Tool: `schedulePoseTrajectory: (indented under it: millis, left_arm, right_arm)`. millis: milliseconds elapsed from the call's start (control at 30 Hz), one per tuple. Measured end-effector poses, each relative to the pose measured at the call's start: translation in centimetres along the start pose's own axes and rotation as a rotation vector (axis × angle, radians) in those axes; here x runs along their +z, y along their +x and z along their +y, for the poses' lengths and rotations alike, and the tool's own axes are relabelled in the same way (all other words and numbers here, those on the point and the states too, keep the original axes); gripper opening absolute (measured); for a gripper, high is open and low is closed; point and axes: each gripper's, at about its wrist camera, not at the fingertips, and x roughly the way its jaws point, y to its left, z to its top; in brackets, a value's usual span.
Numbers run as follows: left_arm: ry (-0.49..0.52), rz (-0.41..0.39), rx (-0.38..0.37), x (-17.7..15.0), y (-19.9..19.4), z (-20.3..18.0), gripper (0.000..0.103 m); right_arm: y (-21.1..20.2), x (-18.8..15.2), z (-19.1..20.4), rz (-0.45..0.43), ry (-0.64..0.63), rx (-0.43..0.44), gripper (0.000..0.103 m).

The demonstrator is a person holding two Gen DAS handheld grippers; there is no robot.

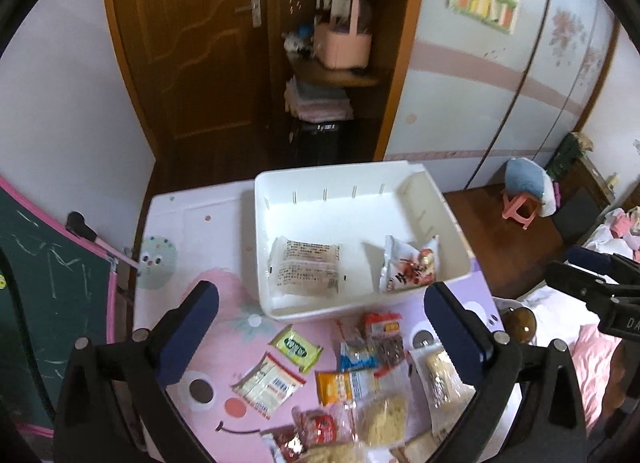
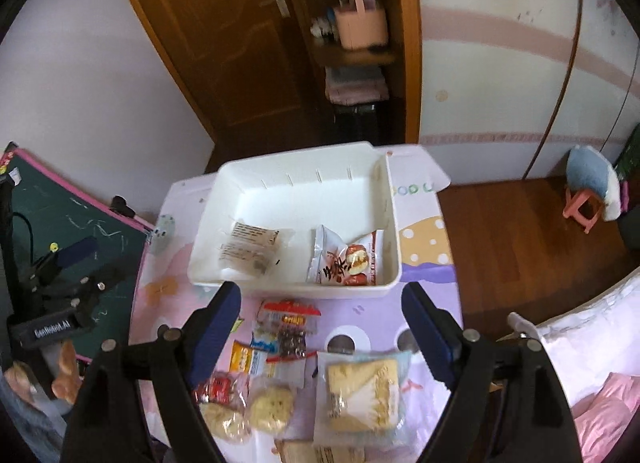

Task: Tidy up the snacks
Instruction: 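Withdraw both tools and move toward the remaining snacks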

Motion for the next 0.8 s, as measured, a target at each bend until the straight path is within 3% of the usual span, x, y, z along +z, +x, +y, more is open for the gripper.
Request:
schedulePoseTrajectory:
  millis: [233,433,633,800]
  left_arm:
    - [0.024,-0.110,-0.039,-3.7,-8.4,0.3,0.102]
    - [0.083,-0.185,-0.071,-9.4,-11.7,-0.2,0.102]
    - [0.141,-0.135,-0.099,-15.8,-9.6,-1.1,0.102]
    - [0.156,-0.074,-0.047,-19.6,-5.3,-1.4,0.102]
  right_arm:
    - [-7.8,-5.2,1.1,-0.148,-0.056,-0.021,0.083]
    - [-9.5,-10.8,2.3,-0.238,-0.111,-0.041,0.083]
    - [-6.5,-17.1,3.2,-0.182,-0.124,-0.029,0.083]
    - [-1.3,-21.4,3.4,0.018,-0.121,-0.015,0.083]
